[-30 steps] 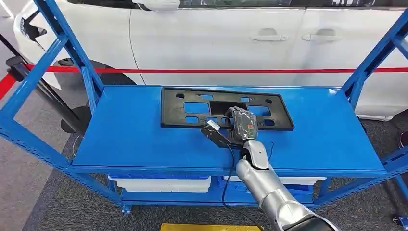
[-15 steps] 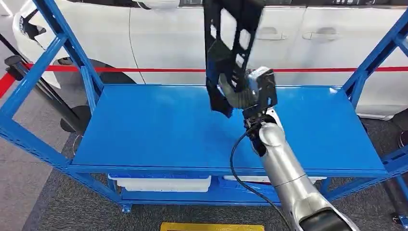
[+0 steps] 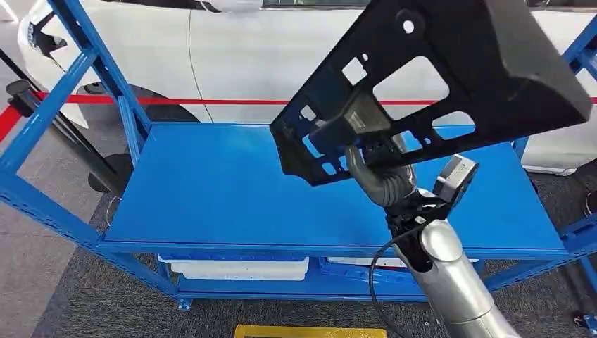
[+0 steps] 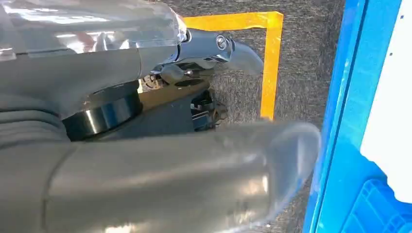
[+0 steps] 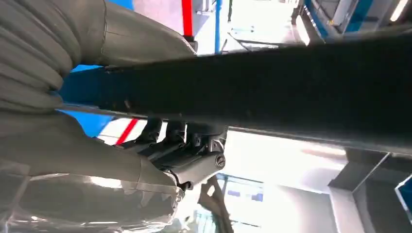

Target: Take the parts from the cabinet and place them on the table.

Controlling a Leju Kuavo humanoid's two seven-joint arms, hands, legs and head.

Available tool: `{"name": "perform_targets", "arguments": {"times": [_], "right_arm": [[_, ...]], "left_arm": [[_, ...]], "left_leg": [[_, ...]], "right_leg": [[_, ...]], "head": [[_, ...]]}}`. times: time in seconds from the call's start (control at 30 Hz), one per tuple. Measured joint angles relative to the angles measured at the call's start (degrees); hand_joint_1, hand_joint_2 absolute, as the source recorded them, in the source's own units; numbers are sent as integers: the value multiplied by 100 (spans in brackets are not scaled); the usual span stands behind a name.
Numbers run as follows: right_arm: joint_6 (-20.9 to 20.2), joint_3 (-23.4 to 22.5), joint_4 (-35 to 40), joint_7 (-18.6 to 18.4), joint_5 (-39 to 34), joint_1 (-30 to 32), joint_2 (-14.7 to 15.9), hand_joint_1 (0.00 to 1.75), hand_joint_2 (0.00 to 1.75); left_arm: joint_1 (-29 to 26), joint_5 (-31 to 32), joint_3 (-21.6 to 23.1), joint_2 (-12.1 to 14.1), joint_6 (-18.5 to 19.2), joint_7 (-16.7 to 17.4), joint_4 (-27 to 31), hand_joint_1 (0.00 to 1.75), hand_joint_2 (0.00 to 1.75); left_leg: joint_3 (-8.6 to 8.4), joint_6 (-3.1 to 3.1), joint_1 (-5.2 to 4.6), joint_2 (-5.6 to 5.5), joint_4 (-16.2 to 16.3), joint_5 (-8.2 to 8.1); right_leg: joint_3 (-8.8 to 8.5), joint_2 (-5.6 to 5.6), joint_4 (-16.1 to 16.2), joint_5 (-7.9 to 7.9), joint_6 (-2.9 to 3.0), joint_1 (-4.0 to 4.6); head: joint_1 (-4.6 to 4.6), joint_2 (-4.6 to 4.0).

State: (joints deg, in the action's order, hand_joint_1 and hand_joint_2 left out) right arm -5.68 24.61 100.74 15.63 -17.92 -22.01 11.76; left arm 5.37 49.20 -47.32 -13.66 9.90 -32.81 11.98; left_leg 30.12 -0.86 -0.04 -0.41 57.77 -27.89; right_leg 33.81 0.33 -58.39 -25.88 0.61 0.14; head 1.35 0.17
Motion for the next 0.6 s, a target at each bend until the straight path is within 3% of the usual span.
{"name": "perform_targets", "arguments": {"times": [0.6], "right_arm": [[-195,-2,87,48,2,390,124,175,175]], "left_arm": [[-14,-85,-149,2,11,181,0,0,175]], "left_leg": [[0,0,0,1,0,0]], "right_leg": [[1,0,-1,-1,1,1]], "head": [[0,0]]}}
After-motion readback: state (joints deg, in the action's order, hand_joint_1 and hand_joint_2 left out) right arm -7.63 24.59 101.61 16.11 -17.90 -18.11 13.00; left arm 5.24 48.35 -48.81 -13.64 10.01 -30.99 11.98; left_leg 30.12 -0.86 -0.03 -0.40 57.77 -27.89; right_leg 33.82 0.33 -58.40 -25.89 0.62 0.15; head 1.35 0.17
